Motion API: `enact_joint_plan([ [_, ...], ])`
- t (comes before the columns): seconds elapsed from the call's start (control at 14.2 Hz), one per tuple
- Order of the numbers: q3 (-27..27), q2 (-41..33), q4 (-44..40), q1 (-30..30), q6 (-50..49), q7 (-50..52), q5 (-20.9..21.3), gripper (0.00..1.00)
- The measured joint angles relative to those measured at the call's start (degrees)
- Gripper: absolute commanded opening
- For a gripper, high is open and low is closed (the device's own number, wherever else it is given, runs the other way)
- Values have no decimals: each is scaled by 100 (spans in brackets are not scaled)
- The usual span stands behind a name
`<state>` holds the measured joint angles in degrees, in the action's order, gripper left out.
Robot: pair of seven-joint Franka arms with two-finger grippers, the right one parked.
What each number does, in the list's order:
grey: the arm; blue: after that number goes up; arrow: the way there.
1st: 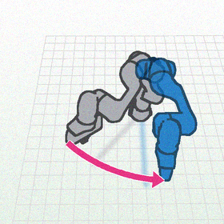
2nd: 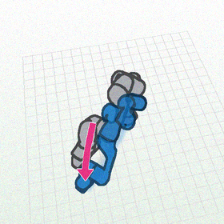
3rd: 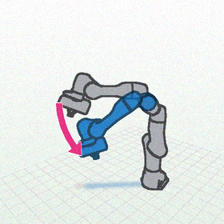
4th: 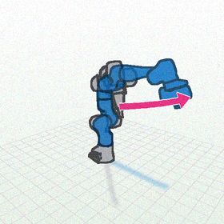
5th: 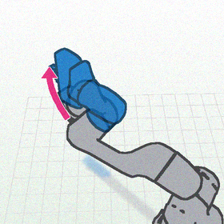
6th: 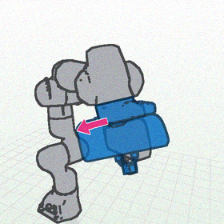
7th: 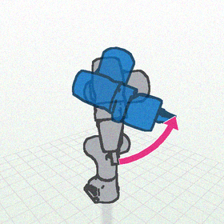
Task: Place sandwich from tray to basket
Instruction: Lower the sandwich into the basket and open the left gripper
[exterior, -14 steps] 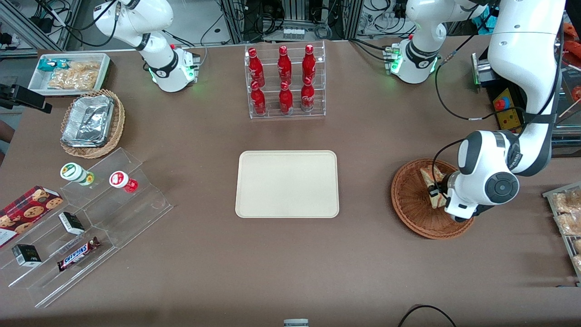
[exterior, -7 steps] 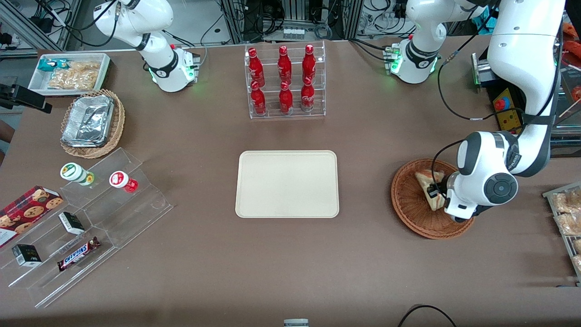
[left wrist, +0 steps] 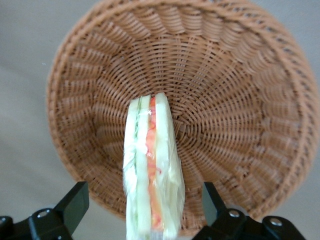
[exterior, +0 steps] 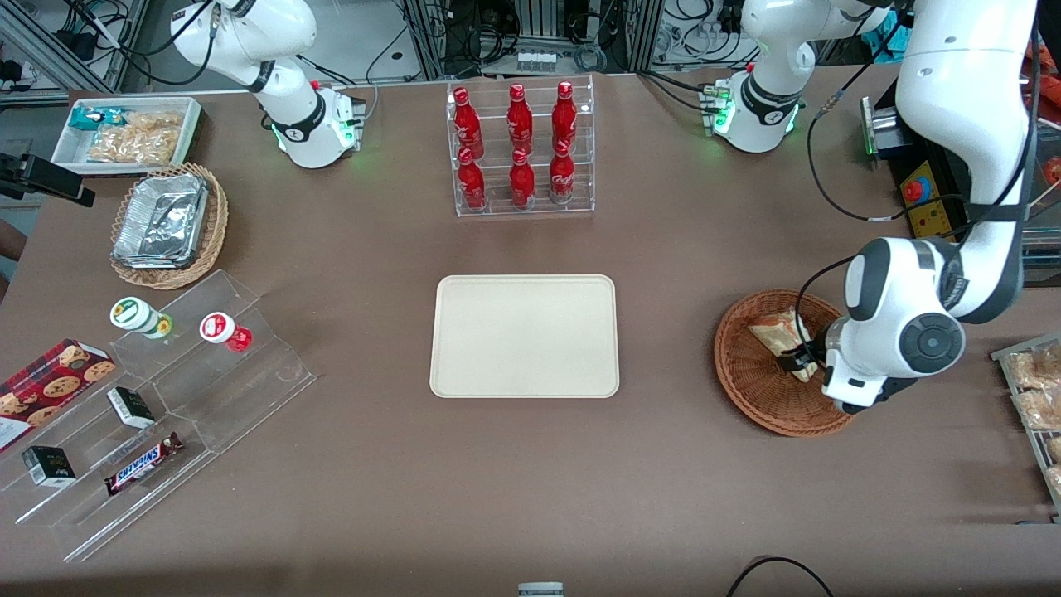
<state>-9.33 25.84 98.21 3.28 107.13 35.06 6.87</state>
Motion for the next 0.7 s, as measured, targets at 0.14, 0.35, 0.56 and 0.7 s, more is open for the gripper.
enact_joint_plan([
  [0.14,-62,-261,-421,-67,-666,0,0,100],
  [0.35,-118,-796,-754,-302,-1352,0,-1,100],
  [0.56,-264,-1424,-797,-444,-1914,-79,-2,100],
  [0.7,-399,-1804,-839,-456,-2372,-438,-2,100],
])
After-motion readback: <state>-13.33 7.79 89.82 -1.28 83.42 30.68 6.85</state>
